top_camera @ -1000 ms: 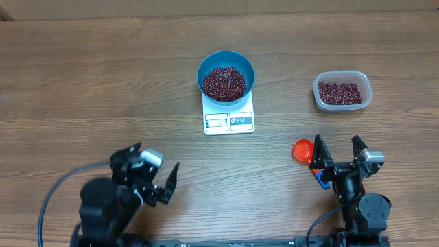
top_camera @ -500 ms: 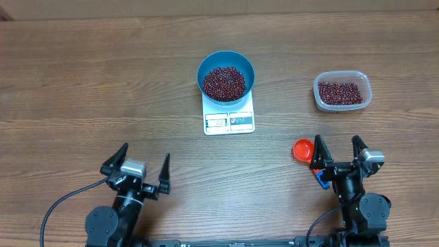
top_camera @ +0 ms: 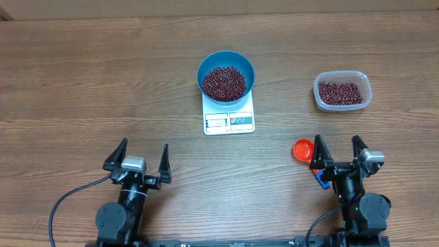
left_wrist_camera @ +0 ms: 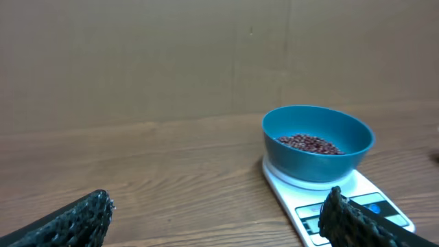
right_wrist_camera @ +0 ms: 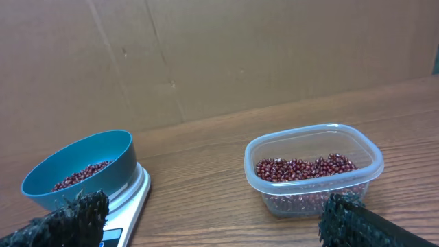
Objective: Scoop item into bowl and weigh 150g on scale
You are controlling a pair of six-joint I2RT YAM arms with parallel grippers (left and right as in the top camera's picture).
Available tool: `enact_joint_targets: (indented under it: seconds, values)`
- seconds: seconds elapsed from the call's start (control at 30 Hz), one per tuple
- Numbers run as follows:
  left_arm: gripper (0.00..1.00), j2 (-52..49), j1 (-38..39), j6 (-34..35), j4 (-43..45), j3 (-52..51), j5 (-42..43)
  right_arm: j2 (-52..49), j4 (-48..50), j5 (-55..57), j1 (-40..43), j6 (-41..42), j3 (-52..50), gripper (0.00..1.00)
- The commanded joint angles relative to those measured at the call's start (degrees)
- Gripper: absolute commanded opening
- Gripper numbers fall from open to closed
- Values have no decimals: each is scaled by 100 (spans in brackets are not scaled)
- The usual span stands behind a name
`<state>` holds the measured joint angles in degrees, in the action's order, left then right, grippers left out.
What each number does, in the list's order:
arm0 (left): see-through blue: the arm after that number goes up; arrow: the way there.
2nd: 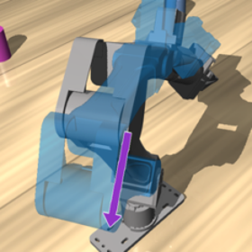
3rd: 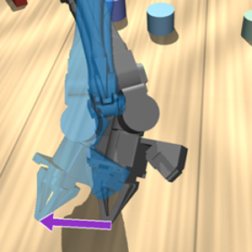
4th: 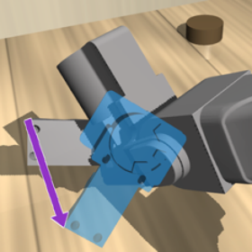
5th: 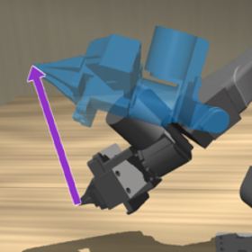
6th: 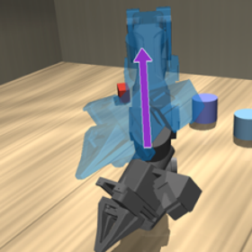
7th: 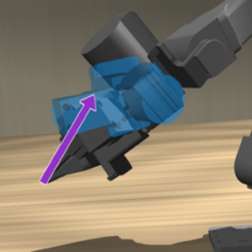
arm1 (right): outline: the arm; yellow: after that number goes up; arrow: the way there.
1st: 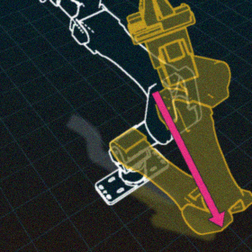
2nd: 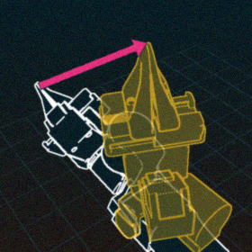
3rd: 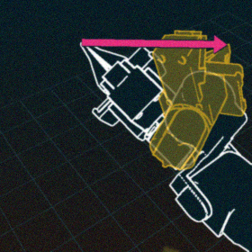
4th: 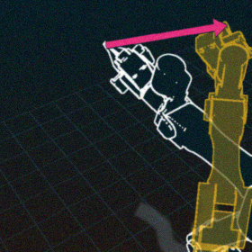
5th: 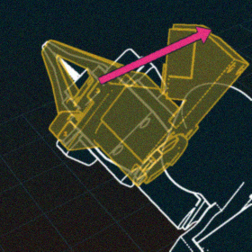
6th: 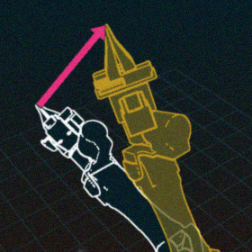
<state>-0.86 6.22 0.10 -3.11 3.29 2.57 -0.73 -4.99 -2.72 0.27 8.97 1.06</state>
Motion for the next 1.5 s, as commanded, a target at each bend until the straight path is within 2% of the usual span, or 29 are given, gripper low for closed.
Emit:
enact_joint_targets:
  seconds: [0.0,0.27,0.37,1.47]
  values:
    - [100,68,-59,76,201,-201,-444,57,37,13,-26,-26,-61,100]
    - [100,72,-286,31,-136,-302,-483,57,37,13,-26,-26,-61,100]
    - [100,72,-302,-254,-138,-302,-396,57,37,13,-26,-26,-61,100]
    - [100,61,-367,-269,-133,-299,-317,57,37,13,-26,-26,-61,100]
